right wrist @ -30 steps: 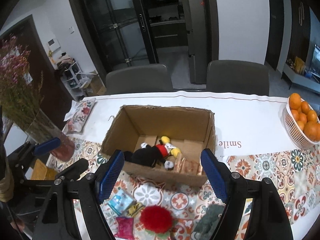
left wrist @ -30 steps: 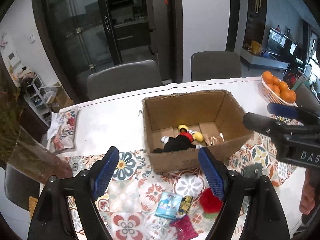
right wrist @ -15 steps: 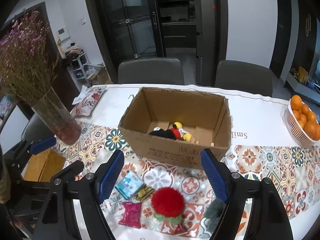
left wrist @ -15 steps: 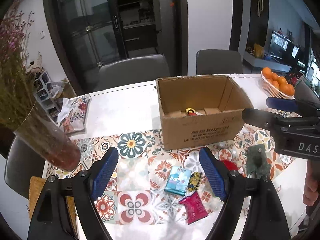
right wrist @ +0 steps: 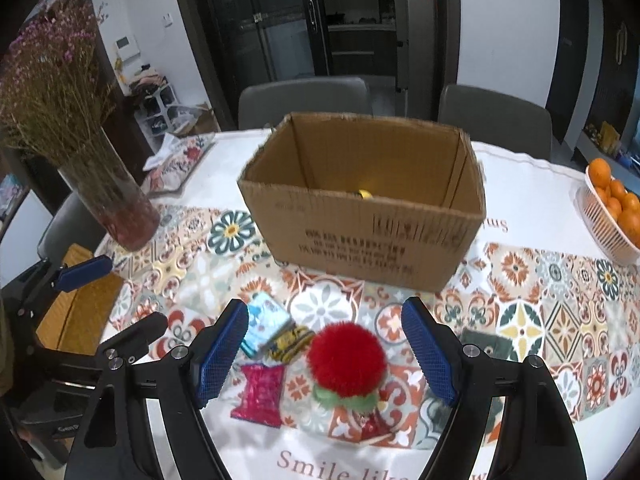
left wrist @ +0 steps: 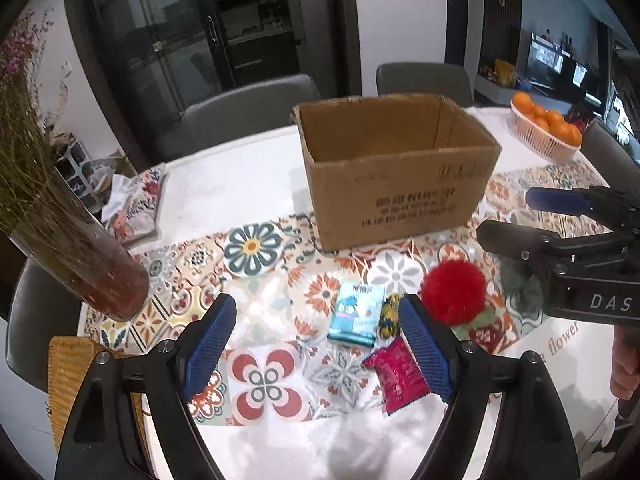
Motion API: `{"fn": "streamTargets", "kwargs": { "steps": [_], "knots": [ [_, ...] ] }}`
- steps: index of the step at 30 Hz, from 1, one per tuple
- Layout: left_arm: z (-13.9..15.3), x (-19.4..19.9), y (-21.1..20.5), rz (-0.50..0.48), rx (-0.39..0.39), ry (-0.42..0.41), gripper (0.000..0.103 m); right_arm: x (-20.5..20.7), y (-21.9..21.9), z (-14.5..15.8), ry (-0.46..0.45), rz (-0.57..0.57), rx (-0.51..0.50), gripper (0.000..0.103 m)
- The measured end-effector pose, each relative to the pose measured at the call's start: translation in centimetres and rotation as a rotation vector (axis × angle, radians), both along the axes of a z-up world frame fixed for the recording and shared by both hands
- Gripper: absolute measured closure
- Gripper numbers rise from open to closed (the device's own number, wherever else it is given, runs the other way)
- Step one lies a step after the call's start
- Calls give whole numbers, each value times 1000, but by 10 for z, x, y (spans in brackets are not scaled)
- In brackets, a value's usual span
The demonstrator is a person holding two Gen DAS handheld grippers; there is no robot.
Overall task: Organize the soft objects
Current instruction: 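Move both tools back toward the remaining items on the runner, then grasp the blue tissue pack with left tool while right tool grasps the red pompom plush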
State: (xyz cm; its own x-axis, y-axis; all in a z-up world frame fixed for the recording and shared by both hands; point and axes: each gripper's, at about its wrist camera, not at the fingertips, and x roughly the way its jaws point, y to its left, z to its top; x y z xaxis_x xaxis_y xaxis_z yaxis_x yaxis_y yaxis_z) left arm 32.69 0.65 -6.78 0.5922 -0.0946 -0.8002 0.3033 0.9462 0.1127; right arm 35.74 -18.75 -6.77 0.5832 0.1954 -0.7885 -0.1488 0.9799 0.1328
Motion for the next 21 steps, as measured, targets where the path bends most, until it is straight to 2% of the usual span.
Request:
{"fn": "streamTargets", "kwargs": {
  "steps": [21],
  "knots": [
    [-83,17,-10,-84,25,207,19,4,-4,-80,209,-11,-63,23]
  ]
}}
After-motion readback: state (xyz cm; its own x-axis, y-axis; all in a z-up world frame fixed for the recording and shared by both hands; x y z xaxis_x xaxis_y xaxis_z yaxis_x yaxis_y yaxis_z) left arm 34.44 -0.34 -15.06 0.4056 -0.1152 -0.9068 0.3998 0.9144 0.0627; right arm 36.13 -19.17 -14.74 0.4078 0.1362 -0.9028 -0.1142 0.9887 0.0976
